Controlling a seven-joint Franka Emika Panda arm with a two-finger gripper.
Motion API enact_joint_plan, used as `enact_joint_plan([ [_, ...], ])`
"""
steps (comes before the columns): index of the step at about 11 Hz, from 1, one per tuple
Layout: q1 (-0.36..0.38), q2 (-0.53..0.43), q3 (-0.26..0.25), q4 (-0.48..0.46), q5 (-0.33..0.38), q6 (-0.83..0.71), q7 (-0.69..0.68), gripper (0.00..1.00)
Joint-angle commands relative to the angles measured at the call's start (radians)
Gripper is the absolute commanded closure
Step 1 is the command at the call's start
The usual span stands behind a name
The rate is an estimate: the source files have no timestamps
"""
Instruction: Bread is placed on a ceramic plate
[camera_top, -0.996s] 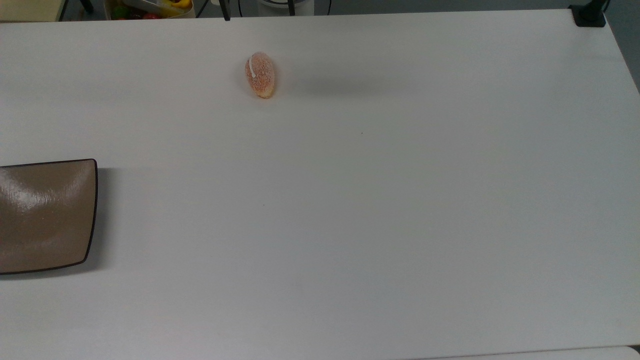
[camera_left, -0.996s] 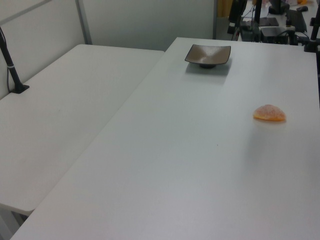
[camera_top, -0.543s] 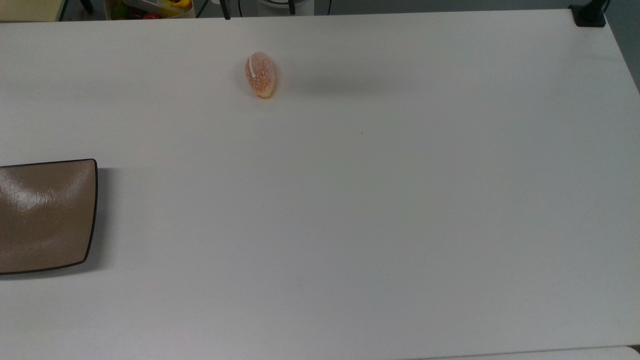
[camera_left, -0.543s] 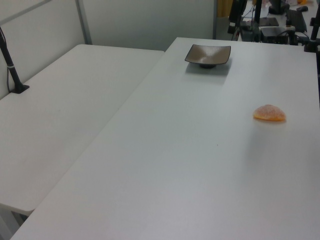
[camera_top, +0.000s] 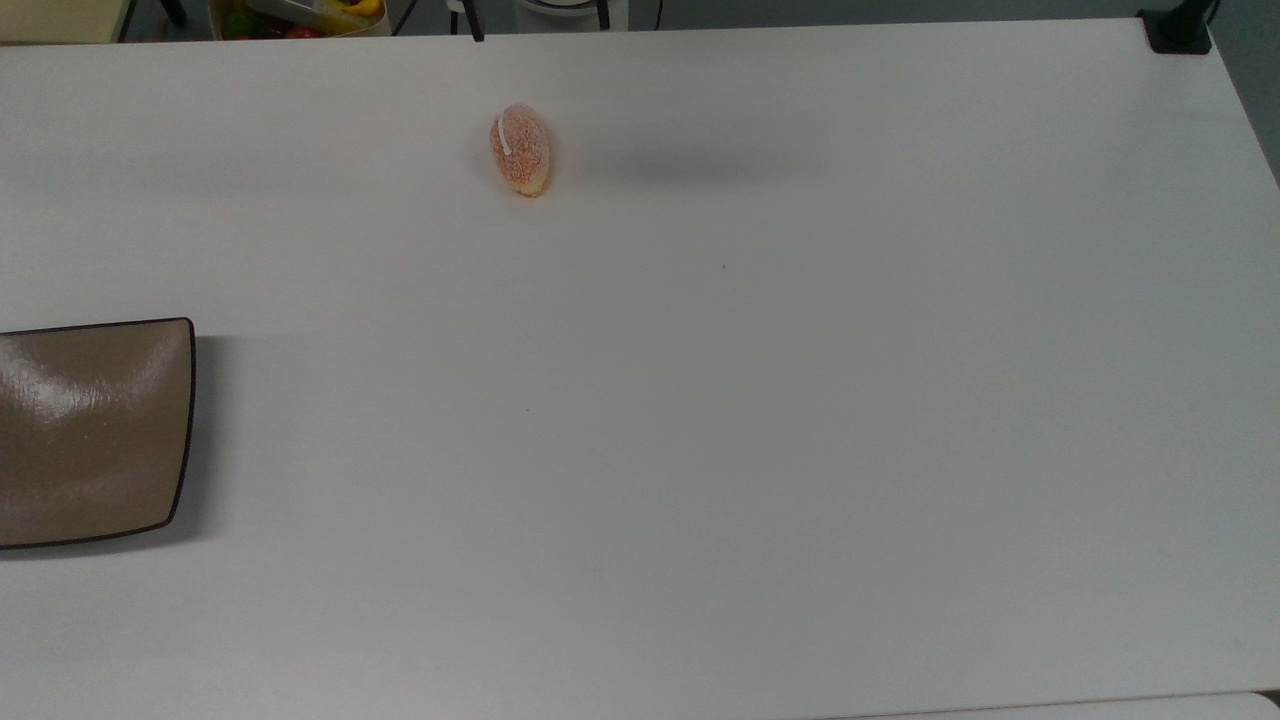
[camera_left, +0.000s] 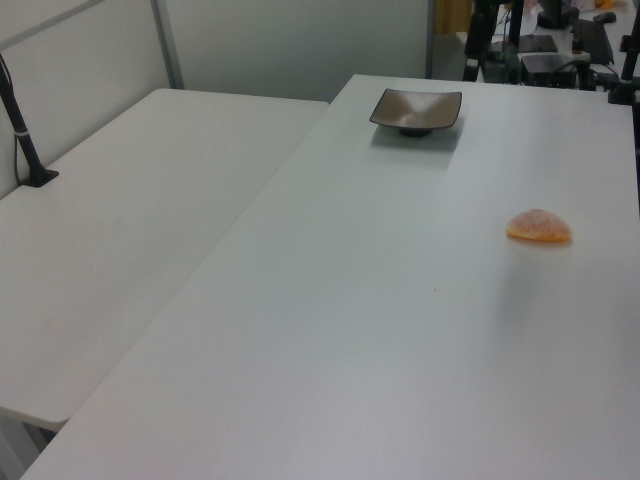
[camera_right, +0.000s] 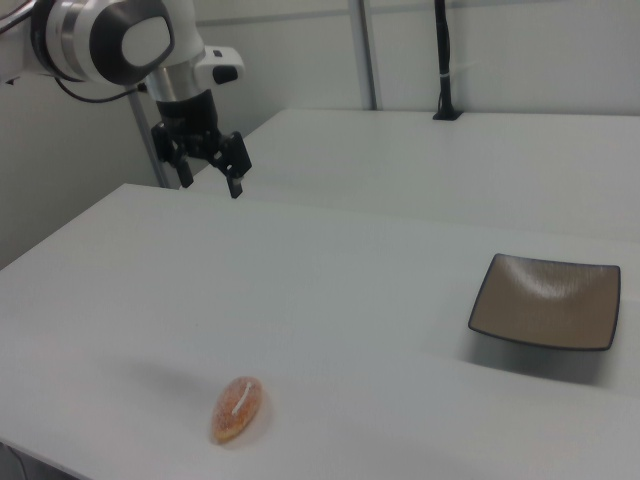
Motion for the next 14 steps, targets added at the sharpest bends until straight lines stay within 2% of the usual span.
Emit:
enact_joint_plan([
  [1, 0.029, -0.086, -0.007, -0.134, 0.001, -0.026, -0.025, 0.00],
  [3, 0.044, -0.146, -0.007, -0.240, -0.012, -0.027, -0.077, 0.00],
  [5, 0.073, -0.184, -0.007, -0.341, -0.077, -0.033, -0.089, 0.00],
  [8, 0.064, -0.190, -0.009, -0.452, -0.096, -0.026, -0.106, 0.00],
  [10, 0.062, -0.187, -0.010, -0.552, -0.169, -0.007, -0.138, 0.00],
  [14, 0.044, -0.181, -0.047, -0.670, -0.186, 0.153, -0.140, 0.00],
])
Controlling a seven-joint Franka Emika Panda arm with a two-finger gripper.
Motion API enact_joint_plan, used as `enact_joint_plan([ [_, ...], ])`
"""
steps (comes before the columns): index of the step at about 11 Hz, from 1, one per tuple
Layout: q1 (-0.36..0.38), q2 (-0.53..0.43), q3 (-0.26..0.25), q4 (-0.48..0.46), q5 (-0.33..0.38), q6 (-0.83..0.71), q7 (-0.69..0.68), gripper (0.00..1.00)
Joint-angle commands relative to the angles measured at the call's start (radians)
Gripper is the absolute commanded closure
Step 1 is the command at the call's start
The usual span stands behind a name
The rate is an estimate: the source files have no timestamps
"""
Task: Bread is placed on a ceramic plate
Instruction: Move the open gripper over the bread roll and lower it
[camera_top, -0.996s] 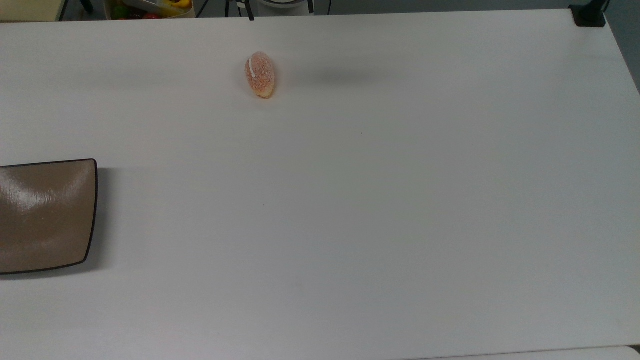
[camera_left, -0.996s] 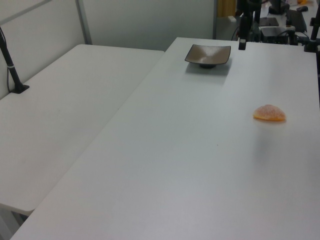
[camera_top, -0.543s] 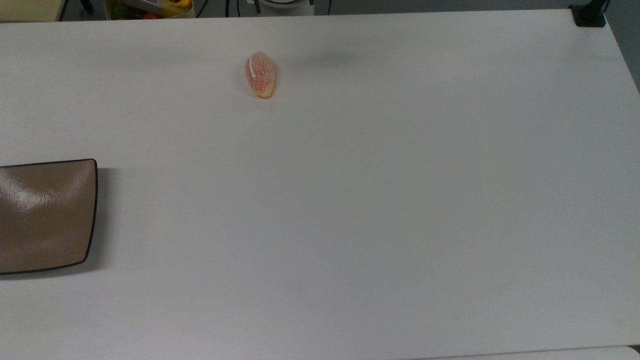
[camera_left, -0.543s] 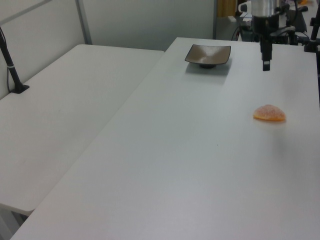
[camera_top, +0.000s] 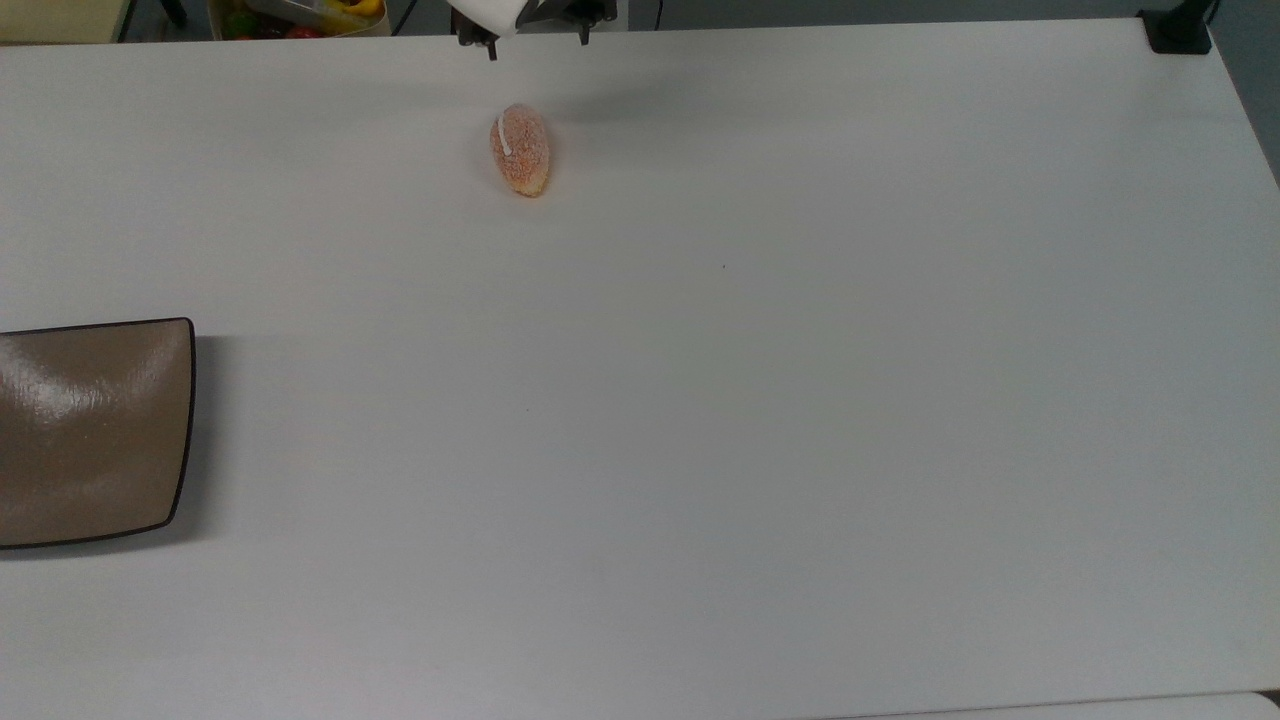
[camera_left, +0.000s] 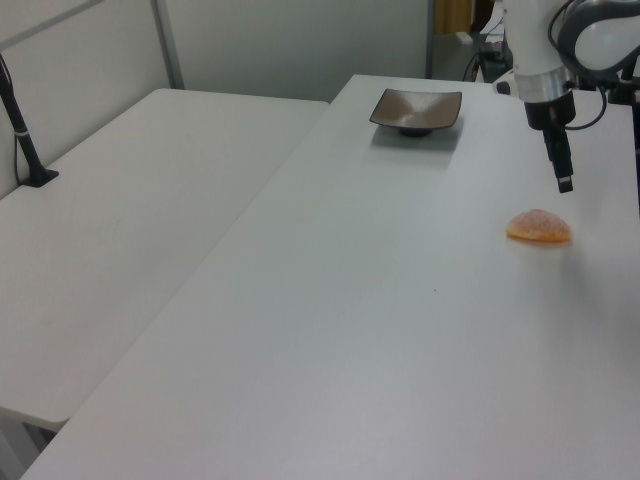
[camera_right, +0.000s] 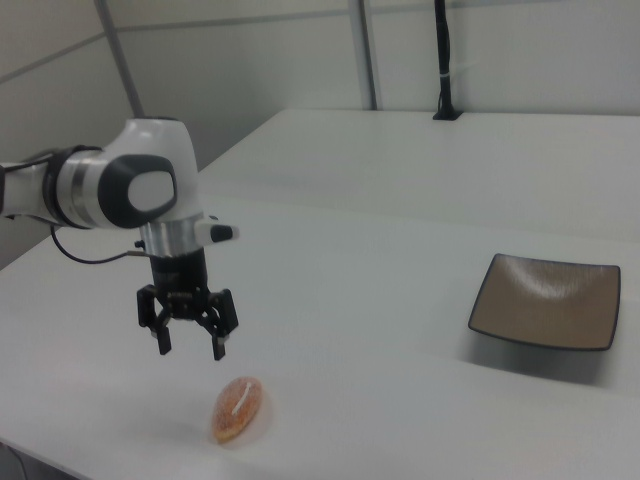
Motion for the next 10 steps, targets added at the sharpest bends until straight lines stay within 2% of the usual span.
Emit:
enact_joint_plan([
  [1, -0.009, -0.024, -0.029, -0.105, -0.019, 0.150, -0.026, 0.00],
  [4, -0.021, -0.018, -0.032, -0.180, -0.048, 0.282, -0.028, 0.00],
  [8, -0.053, 0.022, -0.032, -0.237, -0.054, 0.426, -0.045, 0.00],
  [10, -0.067, 0.048, -0.032, -0.245, -0.080, 0.462, -0.045, 0.00],
])
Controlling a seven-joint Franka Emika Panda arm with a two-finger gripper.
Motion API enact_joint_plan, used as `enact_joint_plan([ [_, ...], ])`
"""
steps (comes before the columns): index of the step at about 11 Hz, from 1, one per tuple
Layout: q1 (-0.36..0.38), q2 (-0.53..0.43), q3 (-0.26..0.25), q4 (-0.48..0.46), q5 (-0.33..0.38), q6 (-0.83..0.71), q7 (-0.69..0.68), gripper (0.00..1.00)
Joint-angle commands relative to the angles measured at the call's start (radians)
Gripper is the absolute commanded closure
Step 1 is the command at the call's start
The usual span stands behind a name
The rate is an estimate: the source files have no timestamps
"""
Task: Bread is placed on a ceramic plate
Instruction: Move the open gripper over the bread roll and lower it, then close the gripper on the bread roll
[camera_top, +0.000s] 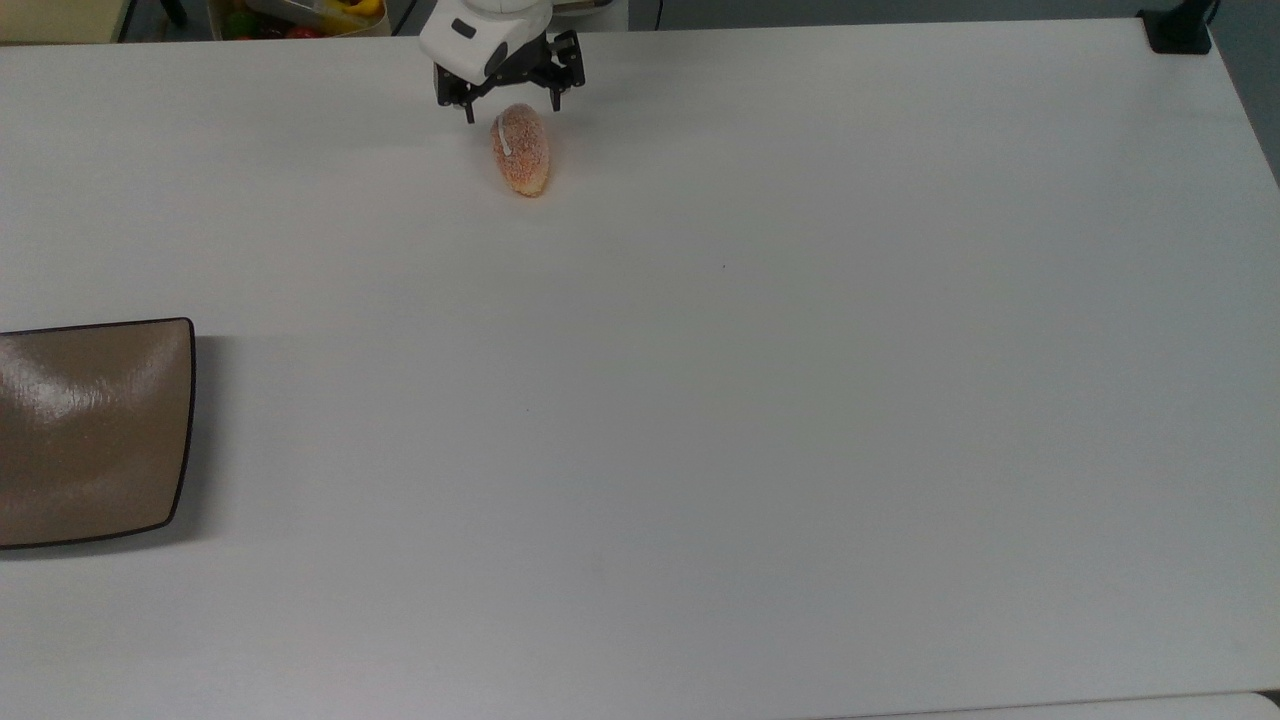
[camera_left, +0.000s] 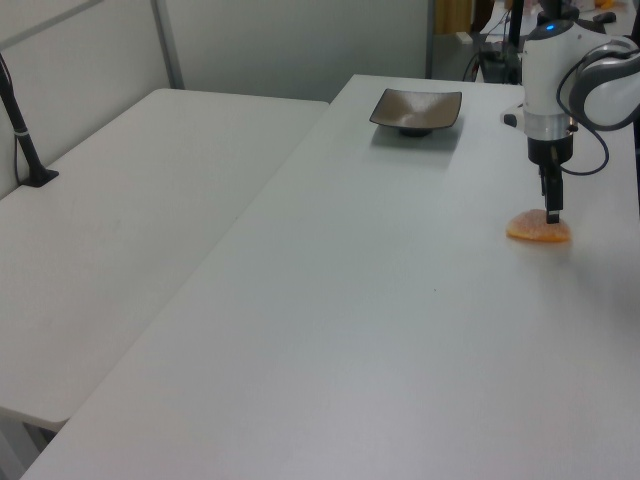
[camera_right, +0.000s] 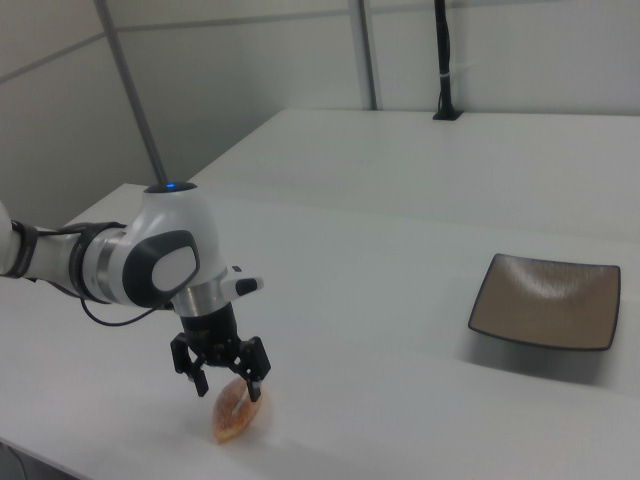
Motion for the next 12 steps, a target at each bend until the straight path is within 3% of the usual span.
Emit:
enact_joint_plan([
  [1, -0.020, 0.049, -0.003, -0.025, -0.038, 0.099, -0.020, 0.00],
  [6, -0.015, 0.088, -0.003, -0.033, -0.038, 0.136, -0.020, 0.00],
  [7, -0.014, 0.095, -0.003, -0.031, -0.038, 0.136, -0.020, 0.09],
  [9, -0.015, 0.097, -0.003, -0.033, -0.038, 0.132, -0.019, 0.39],
  [12, -0.018, 0.091, -0.003, -0.026, -0.033, 0.119, -0.017, 0.69],
])
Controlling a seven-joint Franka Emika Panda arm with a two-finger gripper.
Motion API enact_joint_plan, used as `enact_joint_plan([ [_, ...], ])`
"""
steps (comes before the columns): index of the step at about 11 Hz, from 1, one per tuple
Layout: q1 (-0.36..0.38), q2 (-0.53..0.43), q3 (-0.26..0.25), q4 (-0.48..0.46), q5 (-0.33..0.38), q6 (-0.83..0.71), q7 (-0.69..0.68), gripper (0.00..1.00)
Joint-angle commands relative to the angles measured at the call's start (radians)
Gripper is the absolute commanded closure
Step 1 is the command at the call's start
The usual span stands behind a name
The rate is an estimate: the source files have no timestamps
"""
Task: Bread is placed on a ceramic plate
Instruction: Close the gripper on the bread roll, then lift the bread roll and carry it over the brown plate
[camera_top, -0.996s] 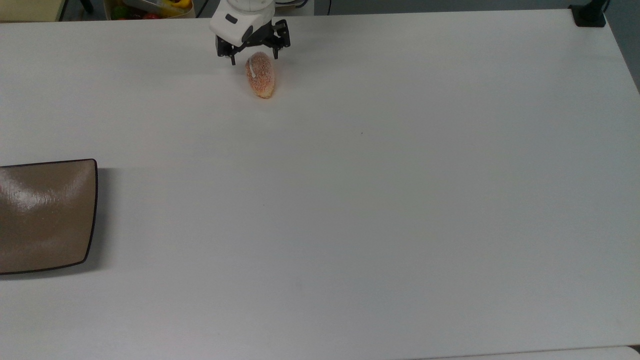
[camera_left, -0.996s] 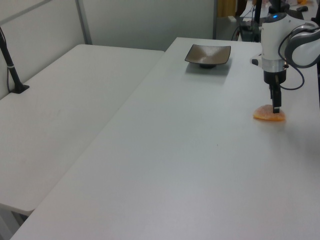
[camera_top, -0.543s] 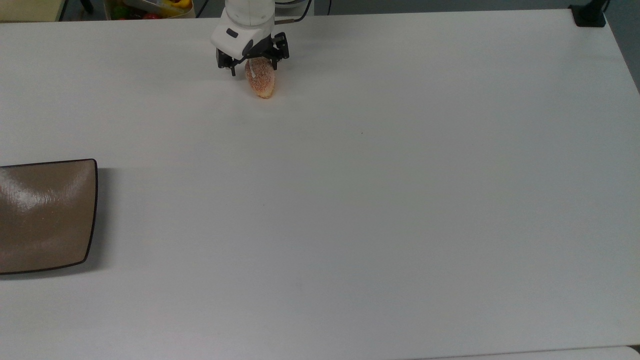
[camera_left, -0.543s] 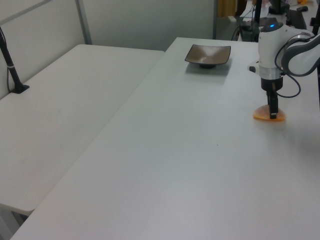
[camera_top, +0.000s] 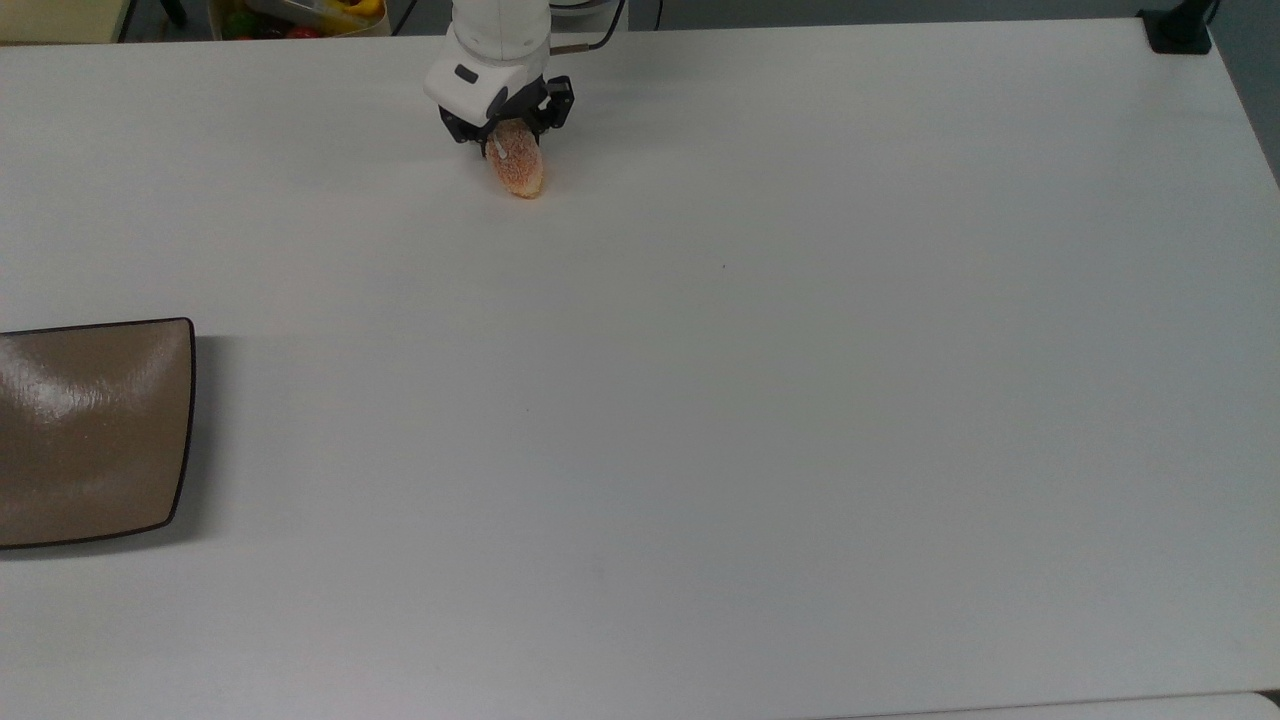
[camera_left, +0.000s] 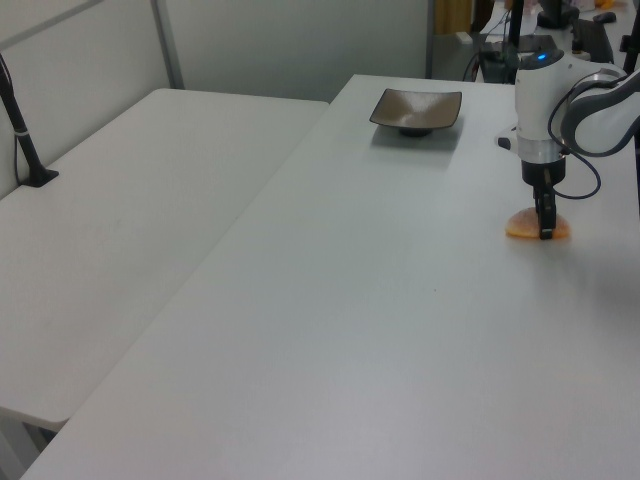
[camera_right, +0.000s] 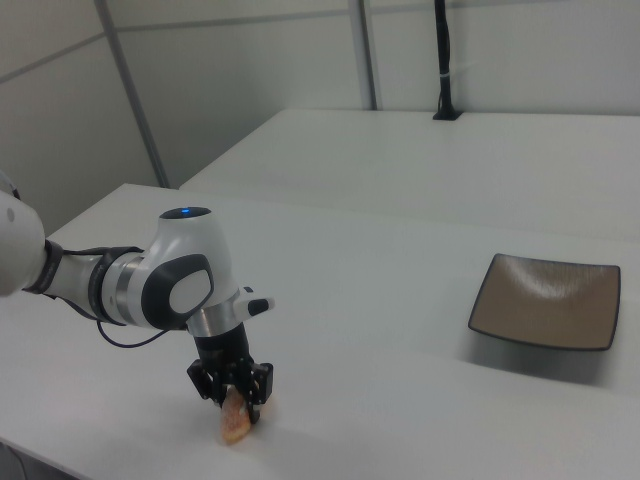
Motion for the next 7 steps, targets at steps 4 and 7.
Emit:
enact_joint_plan([
  [4, -0.006, -0.024, -0.003, 0.023, -0.006, -0.031, -0.015, 0.78],
  [7, -0.006, -0.024, -0.004, 0.152, 0.008, -0.152, -0.010, 0.78],
])
